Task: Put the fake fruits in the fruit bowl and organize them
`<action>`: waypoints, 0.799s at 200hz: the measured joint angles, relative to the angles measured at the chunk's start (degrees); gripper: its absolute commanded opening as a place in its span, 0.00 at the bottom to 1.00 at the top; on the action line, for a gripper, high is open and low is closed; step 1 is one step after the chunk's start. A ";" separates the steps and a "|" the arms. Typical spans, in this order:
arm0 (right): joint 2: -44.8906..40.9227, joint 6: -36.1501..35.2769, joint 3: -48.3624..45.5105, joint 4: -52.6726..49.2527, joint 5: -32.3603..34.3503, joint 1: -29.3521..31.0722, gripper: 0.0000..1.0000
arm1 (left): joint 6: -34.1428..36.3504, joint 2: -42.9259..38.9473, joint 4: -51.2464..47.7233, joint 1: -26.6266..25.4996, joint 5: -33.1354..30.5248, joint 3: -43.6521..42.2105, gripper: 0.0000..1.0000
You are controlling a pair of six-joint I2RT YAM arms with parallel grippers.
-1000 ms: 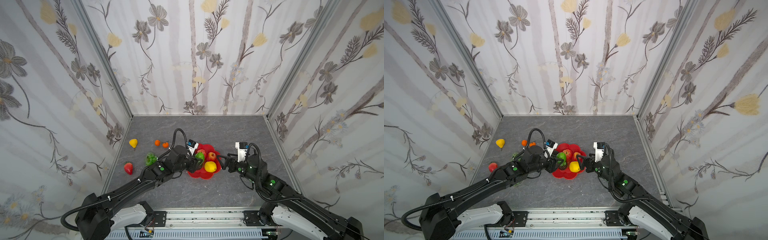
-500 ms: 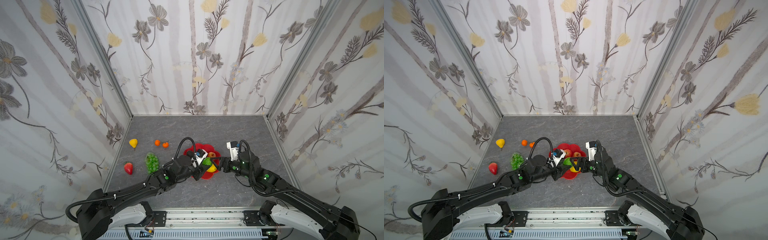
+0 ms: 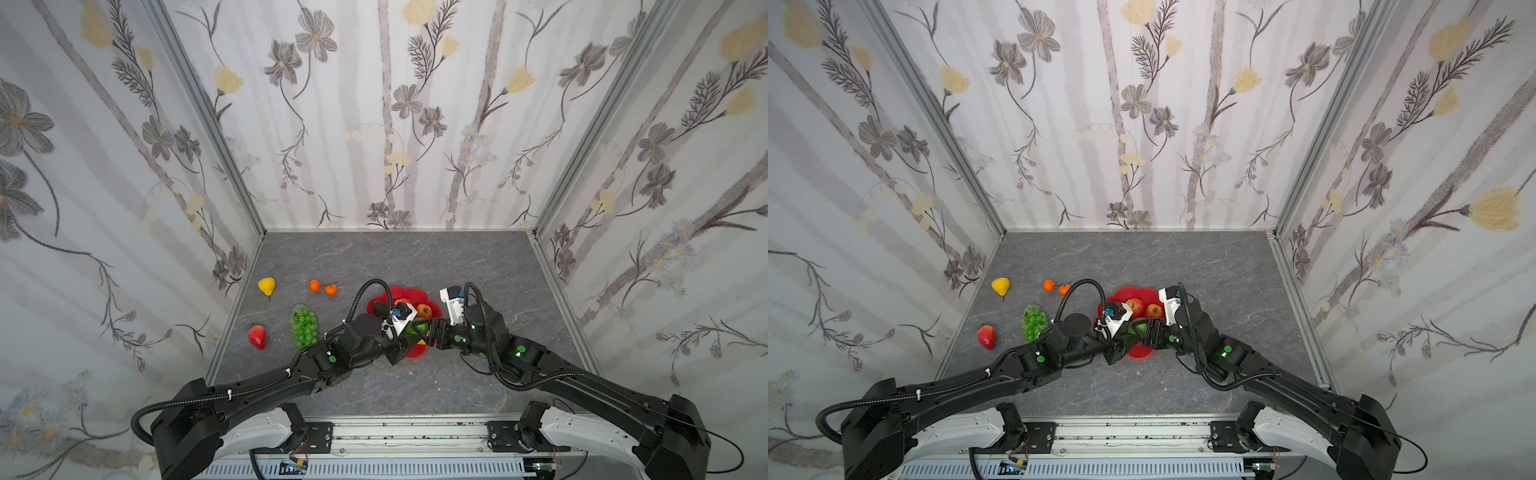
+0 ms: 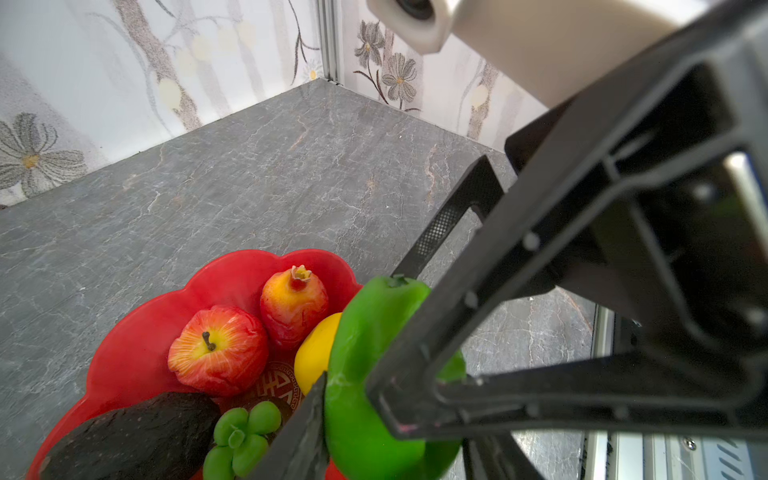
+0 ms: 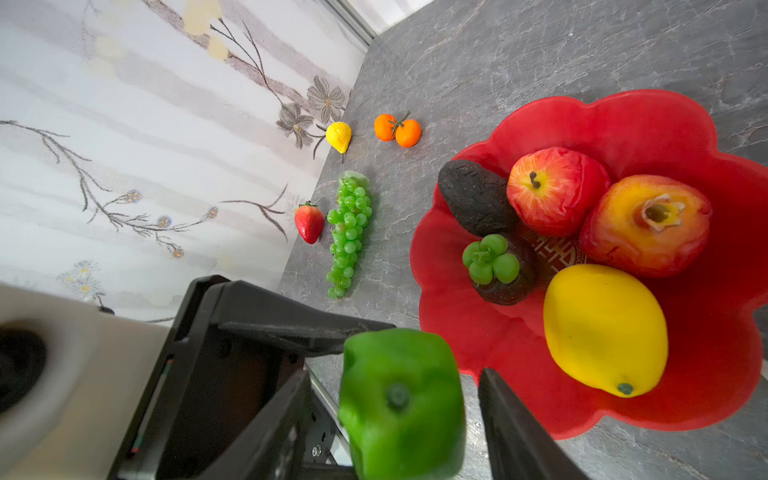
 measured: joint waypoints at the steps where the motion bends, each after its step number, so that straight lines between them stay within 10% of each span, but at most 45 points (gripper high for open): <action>1: 0.02 -0.02 0.04 -0.04 0.17 0.04 0.58 | 0.00 0.02 0.00 0.00 0.00 0.00 0.47; 84: 1.07 -0.87 1.01 -1.51 2.93 0.94 0.36 | 0.42 0.52 0.15 -0.22 -0.13 0.02 0.51; 160: 2.69 -3.13 2.38 -2.25 4.28 1.62 0.30 | -0.94 -6.21 0.35 -0.35 0.02 -3.63 0.82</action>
